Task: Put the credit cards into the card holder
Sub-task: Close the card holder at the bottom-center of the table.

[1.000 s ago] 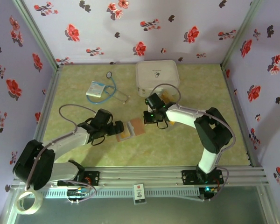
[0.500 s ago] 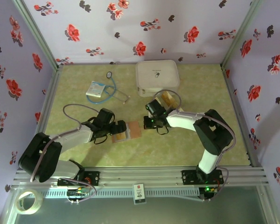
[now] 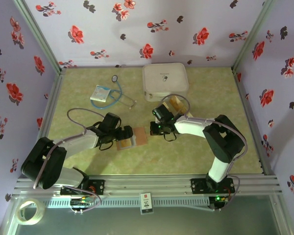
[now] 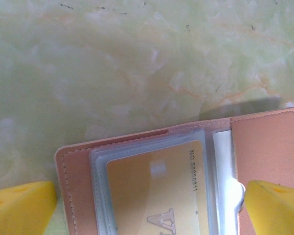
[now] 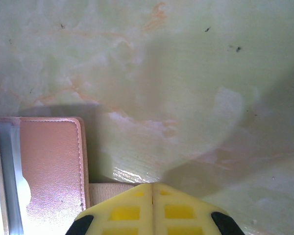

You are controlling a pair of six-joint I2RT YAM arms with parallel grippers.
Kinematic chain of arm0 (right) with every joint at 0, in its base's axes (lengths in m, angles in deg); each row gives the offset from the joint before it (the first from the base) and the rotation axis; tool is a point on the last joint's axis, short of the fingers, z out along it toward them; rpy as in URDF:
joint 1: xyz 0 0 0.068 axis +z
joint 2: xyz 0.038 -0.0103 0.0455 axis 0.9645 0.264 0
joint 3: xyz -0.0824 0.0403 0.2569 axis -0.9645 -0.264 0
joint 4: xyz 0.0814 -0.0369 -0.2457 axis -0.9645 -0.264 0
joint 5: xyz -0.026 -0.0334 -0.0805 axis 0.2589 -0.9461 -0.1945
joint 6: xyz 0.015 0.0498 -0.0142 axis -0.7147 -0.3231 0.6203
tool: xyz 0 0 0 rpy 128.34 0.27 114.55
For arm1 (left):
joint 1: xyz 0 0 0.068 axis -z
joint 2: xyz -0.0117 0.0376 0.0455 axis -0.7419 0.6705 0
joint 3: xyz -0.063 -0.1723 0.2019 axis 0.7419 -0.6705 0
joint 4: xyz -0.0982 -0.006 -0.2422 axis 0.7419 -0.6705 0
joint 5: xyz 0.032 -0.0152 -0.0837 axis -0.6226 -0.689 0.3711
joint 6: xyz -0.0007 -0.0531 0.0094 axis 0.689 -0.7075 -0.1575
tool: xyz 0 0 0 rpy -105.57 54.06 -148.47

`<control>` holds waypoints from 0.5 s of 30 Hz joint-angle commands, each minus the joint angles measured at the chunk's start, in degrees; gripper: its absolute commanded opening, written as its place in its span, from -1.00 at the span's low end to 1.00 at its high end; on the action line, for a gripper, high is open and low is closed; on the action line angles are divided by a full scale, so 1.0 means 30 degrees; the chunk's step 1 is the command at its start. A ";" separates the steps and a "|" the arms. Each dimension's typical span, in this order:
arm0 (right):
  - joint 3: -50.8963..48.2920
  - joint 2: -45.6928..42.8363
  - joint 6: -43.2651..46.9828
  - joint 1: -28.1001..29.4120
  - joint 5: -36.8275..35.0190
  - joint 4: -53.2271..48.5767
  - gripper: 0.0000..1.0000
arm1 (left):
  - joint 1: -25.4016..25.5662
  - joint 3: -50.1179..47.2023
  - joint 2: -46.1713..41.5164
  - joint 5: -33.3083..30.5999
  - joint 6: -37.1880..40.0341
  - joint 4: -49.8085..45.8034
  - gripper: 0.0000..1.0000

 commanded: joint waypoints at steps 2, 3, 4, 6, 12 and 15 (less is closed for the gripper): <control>0.0120 0.0311 -0.0316 0.0165 0.0345 0.0360 -1.00 | 0.0010 0.0417 0.0177 0.1322 0.0573 0.1785 0.99; 0.0117 0.0354 -0.0346 0.0162 0.0362 0.0405 -1.00 | 0.0008 0.0437 0.0133 0.1318 0.0573 0.1785 0.99; 0.0140 0.0407 -0.0349 0.0179 0.0396 0.0438 -1.00 | 0.0006 0.0436 0.0068 0.1351 0.0590 0.1785 0.99; 0.0150 0.0507 -0.0424 0.0224 0.0423 0.0500 -1.00 | 0.0012 0.0401 -0.0079 0.1405 0.0550 0.1785 0.99; 0.0228 0.0670 -0.0535 0.0378 0.0504 0.0692 -1.00 | 0.0017 0.0376 -0.1143 0.1435 0.0386 0.1730 0.99; 0.0340 0.0750 -0.0575 0.0385 0.0539 0.0702 -1.00 | 0.0006 0.0434 -0.1835 0.1436 0.0261 0.1599 0.99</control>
